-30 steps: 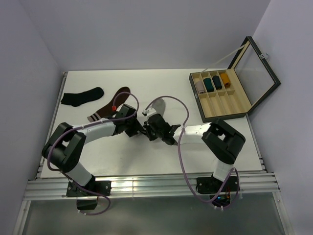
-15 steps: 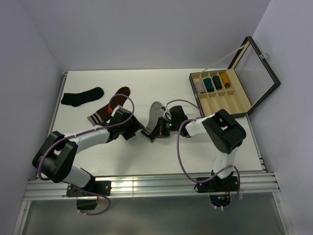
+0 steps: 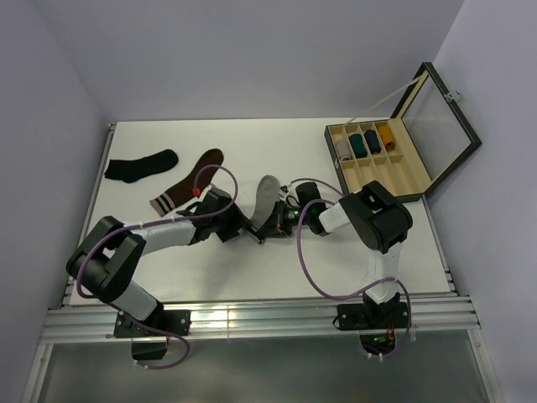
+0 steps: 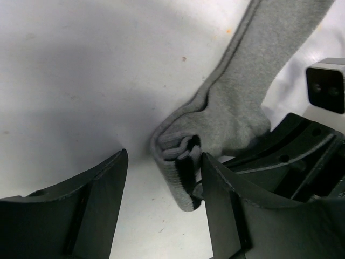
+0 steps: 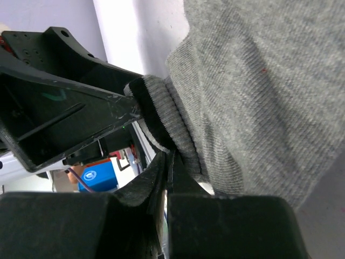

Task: Roll the socks
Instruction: Roll the sock at the center of the board.

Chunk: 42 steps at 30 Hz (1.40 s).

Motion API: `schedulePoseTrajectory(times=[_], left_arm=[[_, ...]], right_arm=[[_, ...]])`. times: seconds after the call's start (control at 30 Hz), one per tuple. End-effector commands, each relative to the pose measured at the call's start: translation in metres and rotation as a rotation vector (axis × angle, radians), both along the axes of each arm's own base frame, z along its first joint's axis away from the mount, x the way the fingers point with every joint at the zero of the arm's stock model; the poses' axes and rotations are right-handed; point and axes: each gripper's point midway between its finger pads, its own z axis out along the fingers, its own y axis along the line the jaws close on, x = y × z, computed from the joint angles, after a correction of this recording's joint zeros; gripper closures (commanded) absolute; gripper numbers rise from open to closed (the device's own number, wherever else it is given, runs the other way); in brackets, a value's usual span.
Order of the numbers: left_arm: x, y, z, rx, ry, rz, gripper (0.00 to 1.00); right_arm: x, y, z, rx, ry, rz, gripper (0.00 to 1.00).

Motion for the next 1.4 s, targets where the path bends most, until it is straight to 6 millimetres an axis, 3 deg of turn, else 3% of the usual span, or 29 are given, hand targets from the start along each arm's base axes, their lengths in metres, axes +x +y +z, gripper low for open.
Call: schedulePoseTrajectory(times=[0.0,0.07,0.23,0.33,0.37,0.43,0.47,0.57,0.73,0.97,1.37], left_arm=[[0.009,-0.013,0.004,-0.027,-0.021,0.0,0.39],[0.012,-0.012,0.001,-0.001,-0.021,0.014,0.42],[0.005,-0.01,-0.014,0.041,0.026,0.001,0.64],[0.002,-0.01,-0.018,0.054,0.038,-0.011,0.78],[0.001,-0.01,-0.018,0.058,0.039,-0.018,0.88],[0.001,-0.01,-0.017,0.068,0.039,-0.036,0.94],[0.001,-0.011,-0.016,0.073,0.04,-0.043,0.96],[0.003,-0.009,-0.013,0.108,0.038,-0.065,1.0],[0.003,-0.008,-0.01,0.146,0.046,-0.098,1.0],[-0.002,-0.005,-0.017,0.195,0.105,-0.124,1.0],[0.003,-0.009,-0.015,0.199,0.112,-0.135,1.0]], right_arm=[[-0.004,-0.003,-0.01,-0.009,0.033,0.0,1.0],[-0.003,-0.003,-0.011,-0.014,0.031,-0.003,1.0],[-0.002,-0.005,-0.012,-0.036,0.01,-0.005,1.0],[0.0,-0.007,-0.008,-0.041,-0.031,0.003,1.0],[-0.002,-0.006,-0.005,-0.036,-0.052,0.022,1.0],[-0.001,-0.003,0.008,-0.03,-0.116,0.047,0.96],[-0.003,-0.006,0.005,-0.065,-0.152,0.067,0.88],[-0.005,-0.007,0.019,-0.125,-0.304,0.107,0.73],[0.011,-0.021,0.03,-0.357,-0.594,0.056,0.52],[0.012,-0.015,0.038,-0.562,-0.914,0.09,0.49],[-0.01,0.01,0.019,-0.702,-1.112,0.181,0.49]])
